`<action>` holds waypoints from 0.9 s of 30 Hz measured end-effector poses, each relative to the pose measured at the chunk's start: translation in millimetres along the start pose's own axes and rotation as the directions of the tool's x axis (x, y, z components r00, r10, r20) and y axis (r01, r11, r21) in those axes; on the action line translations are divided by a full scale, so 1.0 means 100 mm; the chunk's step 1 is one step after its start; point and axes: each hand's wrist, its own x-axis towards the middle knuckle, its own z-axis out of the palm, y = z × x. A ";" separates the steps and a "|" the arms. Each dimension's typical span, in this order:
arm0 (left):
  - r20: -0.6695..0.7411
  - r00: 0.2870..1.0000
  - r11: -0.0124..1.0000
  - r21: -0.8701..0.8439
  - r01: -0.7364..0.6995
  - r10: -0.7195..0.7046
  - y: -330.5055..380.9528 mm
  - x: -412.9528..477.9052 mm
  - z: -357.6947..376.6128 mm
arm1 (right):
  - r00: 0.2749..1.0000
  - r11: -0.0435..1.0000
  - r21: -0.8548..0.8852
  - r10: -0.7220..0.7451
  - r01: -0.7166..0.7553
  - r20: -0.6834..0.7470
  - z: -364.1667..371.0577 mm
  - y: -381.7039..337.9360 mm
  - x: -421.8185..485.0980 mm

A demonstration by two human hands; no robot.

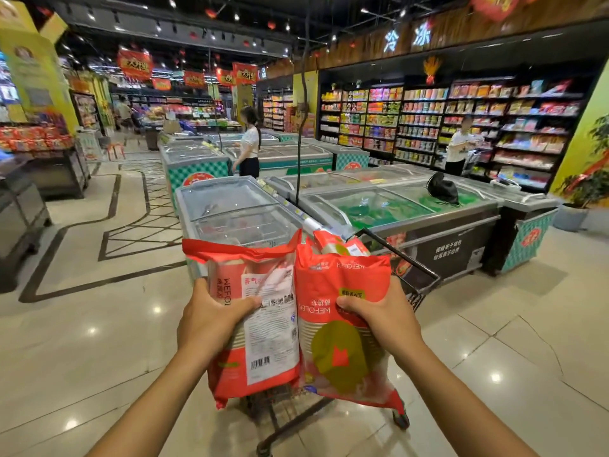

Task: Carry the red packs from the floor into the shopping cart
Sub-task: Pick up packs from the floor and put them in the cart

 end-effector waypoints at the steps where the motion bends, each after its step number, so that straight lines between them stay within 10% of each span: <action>1: -0.002 1.000 1.000 -0.003 0.004 -0.004 -0.01 0.18 0.03 | 1.000 1.000 -0.005 0.003 -0.003 0.000 0.09 -0.01 0.18; 27: -0.009 0.977 0.977 0.021 0.212 -0.212 -0.63 3.23 1.18 | 0.991 0.997 -0.062 0.059 -0.051 0.122 1.72 0.46 3.34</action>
